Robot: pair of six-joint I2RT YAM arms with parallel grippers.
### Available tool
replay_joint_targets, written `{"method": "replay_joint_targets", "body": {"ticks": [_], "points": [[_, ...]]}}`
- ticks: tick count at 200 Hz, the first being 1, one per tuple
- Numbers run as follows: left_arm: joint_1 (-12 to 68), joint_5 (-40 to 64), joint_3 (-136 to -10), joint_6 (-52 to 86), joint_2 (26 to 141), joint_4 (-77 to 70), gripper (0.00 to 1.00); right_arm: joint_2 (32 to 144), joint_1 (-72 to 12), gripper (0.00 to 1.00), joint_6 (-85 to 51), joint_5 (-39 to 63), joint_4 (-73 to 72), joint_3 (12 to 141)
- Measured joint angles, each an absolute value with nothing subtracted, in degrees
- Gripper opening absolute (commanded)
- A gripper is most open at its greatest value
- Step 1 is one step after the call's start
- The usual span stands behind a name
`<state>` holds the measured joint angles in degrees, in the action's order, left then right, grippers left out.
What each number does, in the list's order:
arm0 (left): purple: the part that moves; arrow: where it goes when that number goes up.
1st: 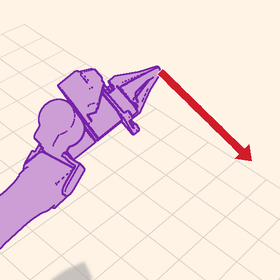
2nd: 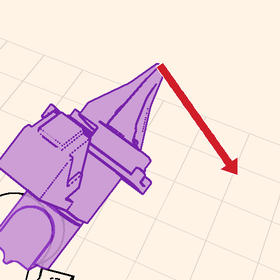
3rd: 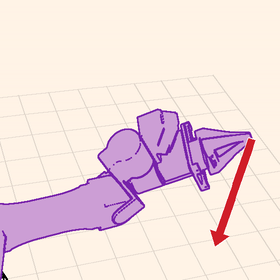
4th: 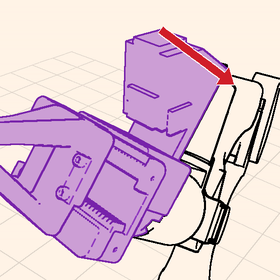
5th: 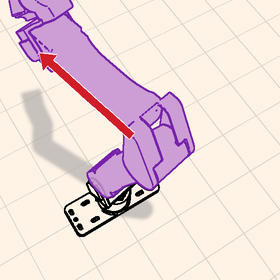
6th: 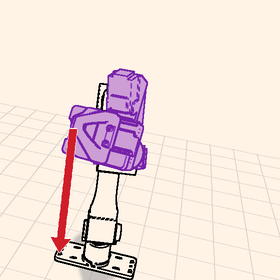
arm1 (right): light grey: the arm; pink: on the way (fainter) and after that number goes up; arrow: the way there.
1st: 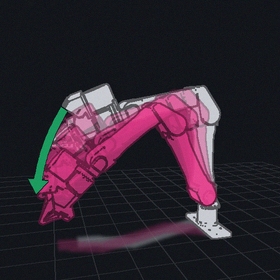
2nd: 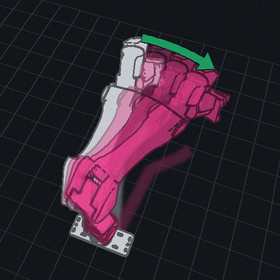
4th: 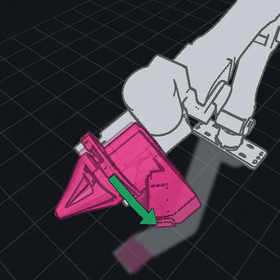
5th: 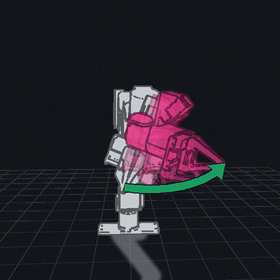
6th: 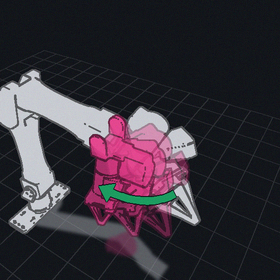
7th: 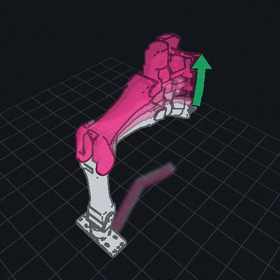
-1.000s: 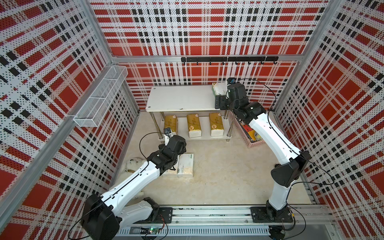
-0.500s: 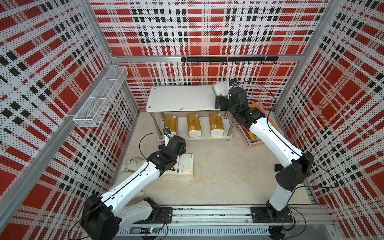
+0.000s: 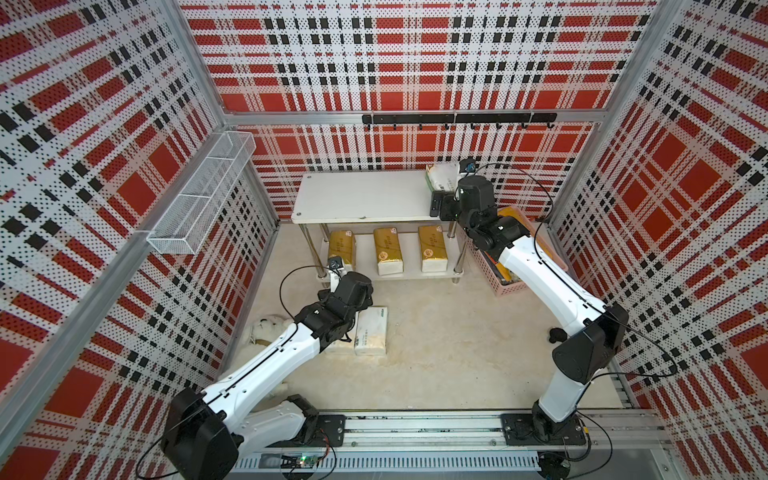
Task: Place the tissue boxes on the shelf by color
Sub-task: Place a box of tissues on the shelf.
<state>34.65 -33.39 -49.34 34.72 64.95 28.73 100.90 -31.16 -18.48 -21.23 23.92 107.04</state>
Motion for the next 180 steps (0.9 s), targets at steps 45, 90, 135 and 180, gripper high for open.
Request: {"method": "replay_joint_targets", "body": {"ticks": [45,90,135,180], "points": [[34.76,-33.34,-49.34,34.72,65.12,28.73,0.87,100.66,-31.62,1.0,-17.61,-20.78,23.62,107.04],[34.81,-33.36,-49.34,34.7,65.12,28.75,0.87,98.89,-32.23,1.0,-17.12,-21.28,23.38,107.07],[34.81,-33.41,-49.34,34.72,65.12,28.75,0.87,96.79,-32.84,1.0,-16.86,-21.37,22.37,106.21],[34.83,-33.41,-49.34,34.7,65.23,28.75,0.87,93.86,-32.88,1.0,-17.08,-21.28,21.67,104.53]]}}
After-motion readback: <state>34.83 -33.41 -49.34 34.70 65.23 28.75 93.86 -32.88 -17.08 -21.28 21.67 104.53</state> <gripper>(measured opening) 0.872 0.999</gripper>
